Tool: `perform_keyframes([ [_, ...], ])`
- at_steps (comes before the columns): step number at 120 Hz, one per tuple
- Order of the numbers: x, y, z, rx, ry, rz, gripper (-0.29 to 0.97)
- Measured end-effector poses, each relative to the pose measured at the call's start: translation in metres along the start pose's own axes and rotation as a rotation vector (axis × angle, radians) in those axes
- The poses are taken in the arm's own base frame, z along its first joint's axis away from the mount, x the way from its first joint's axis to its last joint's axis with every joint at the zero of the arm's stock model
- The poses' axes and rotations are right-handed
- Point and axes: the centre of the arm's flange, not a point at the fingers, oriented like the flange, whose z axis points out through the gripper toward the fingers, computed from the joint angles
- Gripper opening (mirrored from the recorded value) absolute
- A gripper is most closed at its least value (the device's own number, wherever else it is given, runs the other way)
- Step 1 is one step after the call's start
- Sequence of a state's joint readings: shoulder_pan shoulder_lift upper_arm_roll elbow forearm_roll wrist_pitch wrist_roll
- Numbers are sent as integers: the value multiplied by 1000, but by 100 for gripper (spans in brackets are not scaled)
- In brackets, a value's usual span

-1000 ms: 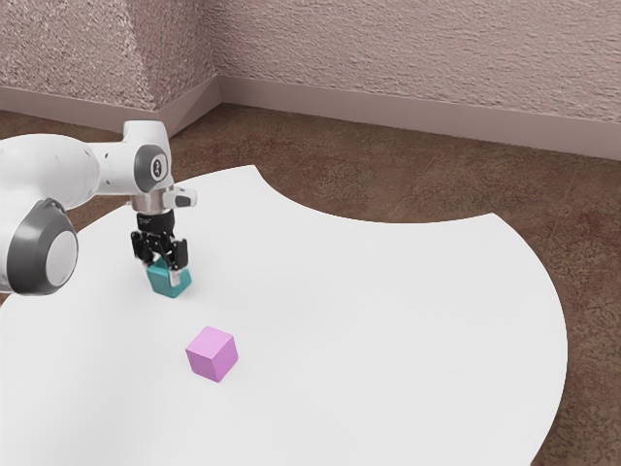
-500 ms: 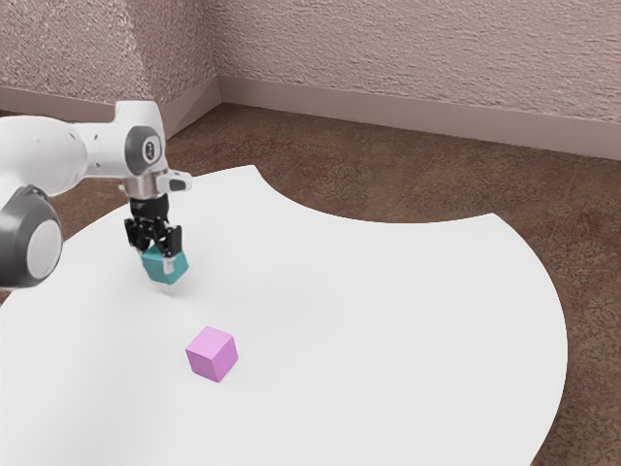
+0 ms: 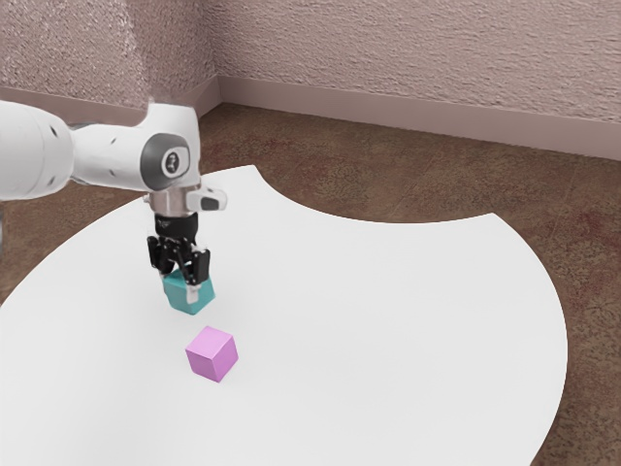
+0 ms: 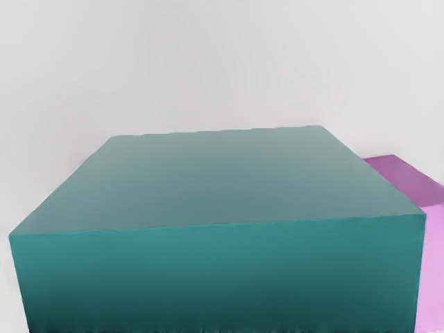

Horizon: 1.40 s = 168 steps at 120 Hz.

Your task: Pick up the blue block with one arm, and put the blue block on the pink block with one arm

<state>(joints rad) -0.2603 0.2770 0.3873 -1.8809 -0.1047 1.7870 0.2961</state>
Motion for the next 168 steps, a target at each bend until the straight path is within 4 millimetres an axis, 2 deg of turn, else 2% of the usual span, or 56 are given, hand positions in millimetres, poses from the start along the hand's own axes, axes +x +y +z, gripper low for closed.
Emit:
perform_keyframes([
  [28,-6,38,14,10,8,-20,36],
  [59,-21,42,24,-6,13,-82,36],
  [95,-25,69,23,1,23,-99,36],
  [113,-42,68,26,-8,23,-119,36],
  [139,-38,84,25,57,63,-68,35],
  [168,-39,70,24,56,76,-59,36],
])
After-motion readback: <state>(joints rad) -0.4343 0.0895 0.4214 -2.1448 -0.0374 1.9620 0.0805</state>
